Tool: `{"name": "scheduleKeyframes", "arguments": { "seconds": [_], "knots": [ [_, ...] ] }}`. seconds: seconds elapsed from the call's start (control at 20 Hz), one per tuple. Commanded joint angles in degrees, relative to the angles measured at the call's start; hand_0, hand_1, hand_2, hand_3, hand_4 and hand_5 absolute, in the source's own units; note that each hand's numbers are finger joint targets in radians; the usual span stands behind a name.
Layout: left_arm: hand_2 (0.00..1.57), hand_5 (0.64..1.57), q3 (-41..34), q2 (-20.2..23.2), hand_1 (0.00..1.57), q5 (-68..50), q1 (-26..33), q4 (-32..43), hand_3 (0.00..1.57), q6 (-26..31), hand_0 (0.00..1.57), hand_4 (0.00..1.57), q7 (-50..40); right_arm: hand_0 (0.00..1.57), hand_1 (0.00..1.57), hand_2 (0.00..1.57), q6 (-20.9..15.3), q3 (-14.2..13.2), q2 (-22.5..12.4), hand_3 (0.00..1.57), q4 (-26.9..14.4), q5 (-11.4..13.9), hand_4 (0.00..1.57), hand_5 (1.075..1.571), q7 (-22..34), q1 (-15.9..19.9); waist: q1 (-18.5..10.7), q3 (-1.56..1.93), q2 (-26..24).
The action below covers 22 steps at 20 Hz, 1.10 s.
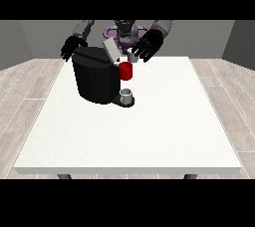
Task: Insert the coffee pod into the coffee machine and close the lid
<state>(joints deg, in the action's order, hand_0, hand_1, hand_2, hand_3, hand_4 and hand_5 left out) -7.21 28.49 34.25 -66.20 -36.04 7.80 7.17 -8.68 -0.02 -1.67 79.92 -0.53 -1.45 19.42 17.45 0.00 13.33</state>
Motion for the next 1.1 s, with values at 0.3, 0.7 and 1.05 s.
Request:
{"name": "scheduleKeyframes", "arguments": {
  "seconds": [0.3, 0.7, 1.05],
  "knots": [
    [1.34, 1.571, 0.7, -2.2, 1.33, 1.0, 0.7, 0.3, 1.23, 0.0, 1.33, 0.50, 0.3, 0.00, 0.00, 0.00, 0.2, -2.1, -1.4, 0.00, -0.7, -0.6, 0.48, 1.571, -0.7, -1.8, -0.9, 0.01, 0.1],
    [1.25, 1.571, 0.3, -1.8, 1.18, 1.7, -1.4, 0.3, 1.18, -0.5, 1.18, 0.49, 0.7, 0.00, 0.00, 0.00, -0.6, -2.9, -0.9, 0.00, -1.0, -0.7, 0.50, 1.571, -3.1, -1.3, -0.7, 0.01, 2.5],
    [1.27, 1.571, 0.9, -2.3, 1.19, 3.1, -1.8, 1.2, 1.20, -1.4, 1.19, 0.51, 0.8, 0.00, 0.00, 0.00, -1.3, -2.6, 0.0, 0.00, 0.5, -1.1, 0.53, 1.571, -1.8, 0.7, -0.4, 0.00, 3.4]
  ]
}}
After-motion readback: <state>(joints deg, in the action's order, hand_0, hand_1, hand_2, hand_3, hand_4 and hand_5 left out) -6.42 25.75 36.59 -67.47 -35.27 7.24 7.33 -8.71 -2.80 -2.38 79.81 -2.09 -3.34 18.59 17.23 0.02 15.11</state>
